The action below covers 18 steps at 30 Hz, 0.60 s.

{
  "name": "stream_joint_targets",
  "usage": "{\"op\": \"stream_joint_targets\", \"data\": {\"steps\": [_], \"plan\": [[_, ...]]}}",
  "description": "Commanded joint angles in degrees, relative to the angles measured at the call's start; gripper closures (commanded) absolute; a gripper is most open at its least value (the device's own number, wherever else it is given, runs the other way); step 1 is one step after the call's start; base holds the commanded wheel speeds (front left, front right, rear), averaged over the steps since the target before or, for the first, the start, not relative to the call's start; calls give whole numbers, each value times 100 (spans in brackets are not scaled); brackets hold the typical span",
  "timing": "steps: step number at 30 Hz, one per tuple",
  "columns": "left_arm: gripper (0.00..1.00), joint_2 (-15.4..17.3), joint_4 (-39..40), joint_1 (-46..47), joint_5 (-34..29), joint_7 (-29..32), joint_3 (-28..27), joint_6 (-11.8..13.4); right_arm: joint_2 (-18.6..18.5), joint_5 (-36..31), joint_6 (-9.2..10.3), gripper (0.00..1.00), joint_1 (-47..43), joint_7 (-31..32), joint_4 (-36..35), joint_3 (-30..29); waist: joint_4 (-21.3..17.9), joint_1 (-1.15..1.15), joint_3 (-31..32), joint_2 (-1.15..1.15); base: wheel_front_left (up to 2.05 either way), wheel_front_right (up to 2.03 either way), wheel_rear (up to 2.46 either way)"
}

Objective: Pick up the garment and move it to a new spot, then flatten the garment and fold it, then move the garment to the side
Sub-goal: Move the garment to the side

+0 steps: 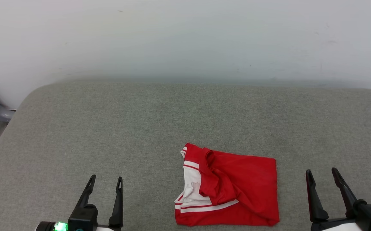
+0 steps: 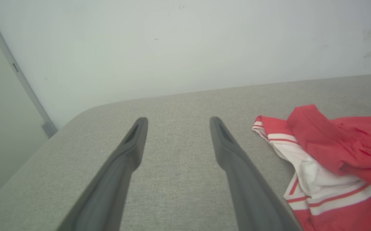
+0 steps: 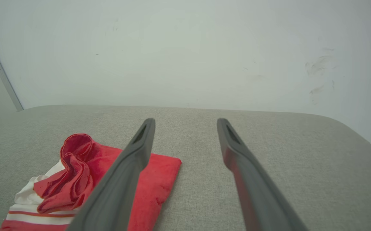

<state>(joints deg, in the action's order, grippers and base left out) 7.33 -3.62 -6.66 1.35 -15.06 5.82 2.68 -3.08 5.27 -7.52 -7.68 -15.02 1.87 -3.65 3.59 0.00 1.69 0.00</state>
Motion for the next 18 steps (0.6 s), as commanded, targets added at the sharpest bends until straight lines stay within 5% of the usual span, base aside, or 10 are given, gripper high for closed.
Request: {"op": "stream_joint_targets", "data": {"steps": [1, 6, 12, 18], "plan": [[0, -2, -9, -34, 10, -14, 5, 0, 31, -21, 7, 0, 0, -18, 8, -9, 3, 0, 0, 0, 0, 0, 0], [0, -14, -18, -9, 21, -14, 3, 3, -25, -84, 7, 0, 353, -19, -75, -73, -8, 0, -12, 0, 0, 0, 0], [0, -32, -39, 85, 0, -14, 38, -18, -608, 146, 7, 0, 1033, 86, 107, -129, 14, 0, -36, 0, 0, 0, 0], [0, -57, -55, 123, 12, -15, 63, -42, -1508, 1096, 7, 0, 1797, 1461, 417, 436, 57, 0, -91, 0, 0, 0, 0]]}}
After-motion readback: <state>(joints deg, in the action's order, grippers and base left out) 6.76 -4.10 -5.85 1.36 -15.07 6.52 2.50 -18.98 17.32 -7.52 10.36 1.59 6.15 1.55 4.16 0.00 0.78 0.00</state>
